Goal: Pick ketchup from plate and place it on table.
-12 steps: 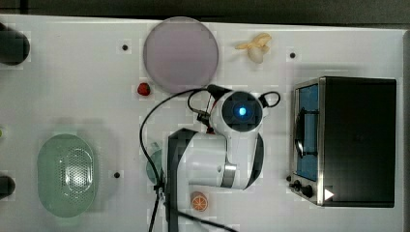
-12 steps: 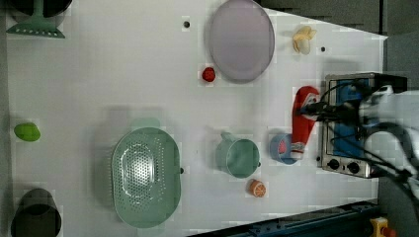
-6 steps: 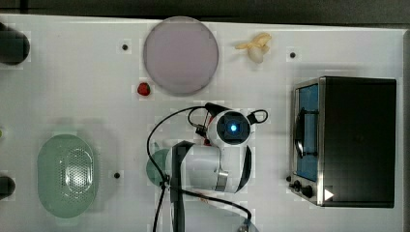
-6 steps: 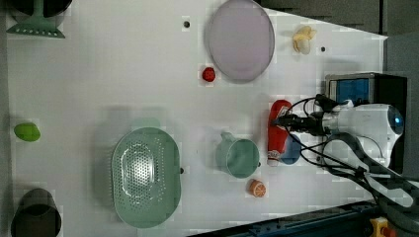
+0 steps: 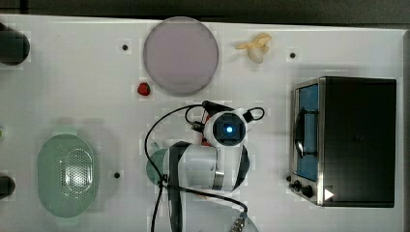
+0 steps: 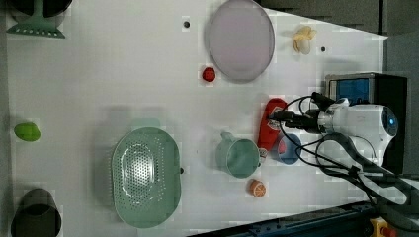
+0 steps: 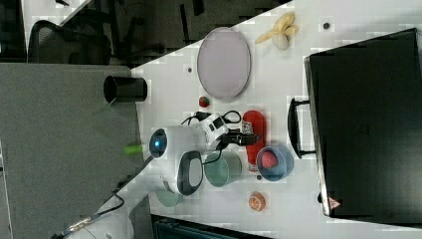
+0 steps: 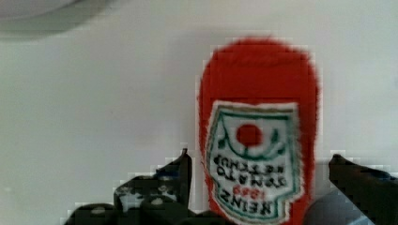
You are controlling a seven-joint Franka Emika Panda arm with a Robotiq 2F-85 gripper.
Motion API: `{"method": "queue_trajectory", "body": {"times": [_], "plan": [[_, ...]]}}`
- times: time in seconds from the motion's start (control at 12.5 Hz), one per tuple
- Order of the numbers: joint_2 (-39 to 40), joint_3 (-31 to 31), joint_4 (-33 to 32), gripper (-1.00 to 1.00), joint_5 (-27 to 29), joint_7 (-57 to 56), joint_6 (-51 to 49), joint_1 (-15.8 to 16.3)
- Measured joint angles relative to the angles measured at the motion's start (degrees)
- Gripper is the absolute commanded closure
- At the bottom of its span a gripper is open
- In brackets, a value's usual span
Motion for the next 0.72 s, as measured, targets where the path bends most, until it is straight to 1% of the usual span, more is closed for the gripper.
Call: {"method": "queue_trajectory", "body": {"times": [0.16, 0.32, 0.48, 0.72], "plan": [[-3.01, 0.19, 1.01, -1.00, 0.53, 1.23, -3.19, 0.06], [-8.13, 0.01, 3.92, -1.00, 0.47, 5.29, -11.36, 0.11], [-14.09, 0.04, 8.28, -1.00, 0.04, 12.06, -20.34, 0.05], [-21.46, 0.03, 17.79, -1.00, 0.10, 23.21, -33.85, 0.14]]}}
